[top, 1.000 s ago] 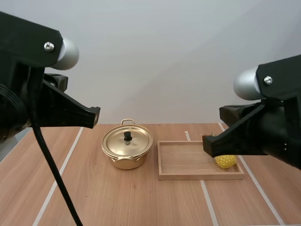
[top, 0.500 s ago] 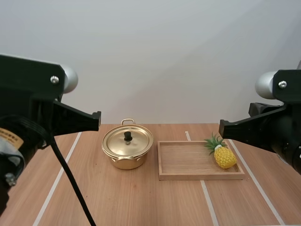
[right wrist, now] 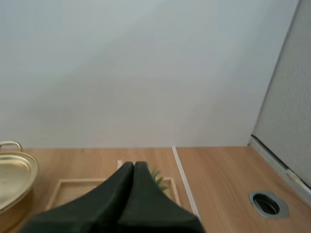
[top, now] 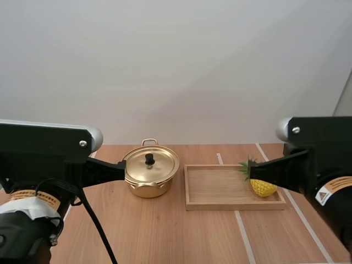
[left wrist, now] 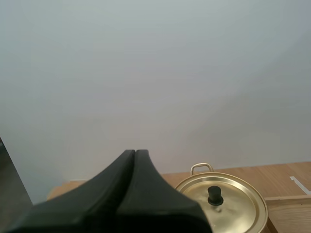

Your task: Open the pot, put the grape inside, and close it

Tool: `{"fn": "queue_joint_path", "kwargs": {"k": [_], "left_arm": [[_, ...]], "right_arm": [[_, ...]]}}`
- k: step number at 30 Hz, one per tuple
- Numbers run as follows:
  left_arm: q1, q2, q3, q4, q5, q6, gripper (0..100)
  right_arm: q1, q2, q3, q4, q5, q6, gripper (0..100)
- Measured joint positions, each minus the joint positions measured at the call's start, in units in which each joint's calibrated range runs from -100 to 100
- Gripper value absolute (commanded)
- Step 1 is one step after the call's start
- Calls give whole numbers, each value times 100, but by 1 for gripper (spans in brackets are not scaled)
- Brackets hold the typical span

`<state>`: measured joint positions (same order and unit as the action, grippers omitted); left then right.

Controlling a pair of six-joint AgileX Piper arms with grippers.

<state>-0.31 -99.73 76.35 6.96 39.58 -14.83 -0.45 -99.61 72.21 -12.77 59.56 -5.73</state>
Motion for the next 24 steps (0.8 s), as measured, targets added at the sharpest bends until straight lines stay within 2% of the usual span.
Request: {"fn": "queue_joint_path", "kwargs": {"k": [10,14,16,22,23,24], "left_arm": [[0,-5,326,5,-448,-85,0],[0,-5,656,5,-1088,-94,0],[0,-5,996,5,-1750,-94,0],[0,-5,1237,5,-2174,-105,0],[0,-5,1330,5,-2285,-105,0],[0,-5,1856,5,-2640,-105,0]], "right_arm": [[-18,0,287,14,-442,132,0],[-18,0,542,24,-1326,259,0],[-18,0,916,33,-2415,302,0],[-18,0,1186,33,-2894,302,0],[-18,0,1475,33,-3347,330,0],[-18,0,2089,33,-3710,330,0]]}}
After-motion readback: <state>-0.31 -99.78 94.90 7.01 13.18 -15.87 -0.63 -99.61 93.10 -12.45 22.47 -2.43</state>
